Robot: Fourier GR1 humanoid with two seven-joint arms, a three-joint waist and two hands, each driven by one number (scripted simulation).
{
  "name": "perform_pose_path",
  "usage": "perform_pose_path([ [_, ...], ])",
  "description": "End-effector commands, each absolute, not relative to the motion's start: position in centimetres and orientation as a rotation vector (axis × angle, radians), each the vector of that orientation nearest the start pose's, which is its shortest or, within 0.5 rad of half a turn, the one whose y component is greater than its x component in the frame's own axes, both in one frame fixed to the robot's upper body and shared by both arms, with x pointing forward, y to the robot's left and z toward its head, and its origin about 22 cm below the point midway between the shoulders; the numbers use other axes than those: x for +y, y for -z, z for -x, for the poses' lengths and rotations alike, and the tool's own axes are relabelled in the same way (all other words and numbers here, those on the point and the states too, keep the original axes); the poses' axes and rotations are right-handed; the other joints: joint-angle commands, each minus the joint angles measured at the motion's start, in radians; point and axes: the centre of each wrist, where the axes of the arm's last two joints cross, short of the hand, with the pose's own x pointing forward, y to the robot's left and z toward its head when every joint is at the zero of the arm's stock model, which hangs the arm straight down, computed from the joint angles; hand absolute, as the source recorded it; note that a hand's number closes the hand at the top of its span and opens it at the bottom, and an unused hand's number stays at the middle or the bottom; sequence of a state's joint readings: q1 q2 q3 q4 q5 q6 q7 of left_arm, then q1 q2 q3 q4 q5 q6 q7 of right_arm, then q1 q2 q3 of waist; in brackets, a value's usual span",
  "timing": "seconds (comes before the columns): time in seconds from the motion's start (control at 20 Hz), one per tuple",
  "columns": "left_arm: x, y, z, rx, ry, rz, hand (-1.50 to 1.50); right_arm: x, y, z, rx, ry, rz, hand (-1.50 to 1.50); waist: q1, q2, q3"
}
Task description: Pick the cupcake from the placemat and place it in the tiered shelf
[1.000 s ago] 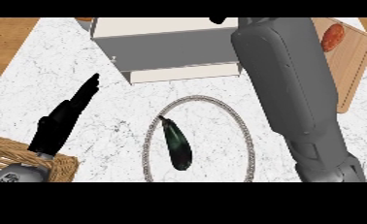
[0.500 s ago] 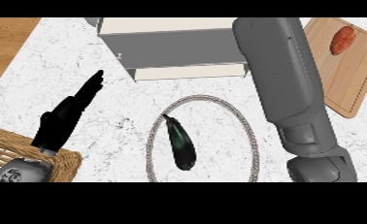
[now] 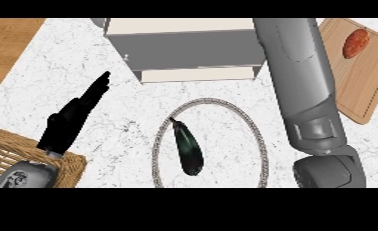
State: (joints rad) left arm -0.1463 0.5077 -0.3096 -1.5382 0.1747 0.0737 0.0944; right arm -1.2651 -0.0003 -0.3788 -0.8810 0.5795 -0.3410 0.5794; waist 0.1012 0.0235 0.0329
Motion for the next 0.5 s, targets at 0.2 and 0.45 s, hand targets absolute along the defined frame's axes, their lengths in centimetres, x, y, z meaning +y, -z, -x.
perform_pose_path([
  [0.2,25.9,0.2,-24.3,-1.329,0.327,-0.075,0.00,-12.8,-26.4,-44.4,-1.685,0.425,0.585,-1.50,-0.067,-0.011,-0.034],
  [0.45,26.6,0.7,-23.4,-1.322,0.276,-0.122,0.00,-16.1,-25.1,-44.1,-1.620,0.580,0.699,-1.50,-0.120,-0.030,-0.034],
])
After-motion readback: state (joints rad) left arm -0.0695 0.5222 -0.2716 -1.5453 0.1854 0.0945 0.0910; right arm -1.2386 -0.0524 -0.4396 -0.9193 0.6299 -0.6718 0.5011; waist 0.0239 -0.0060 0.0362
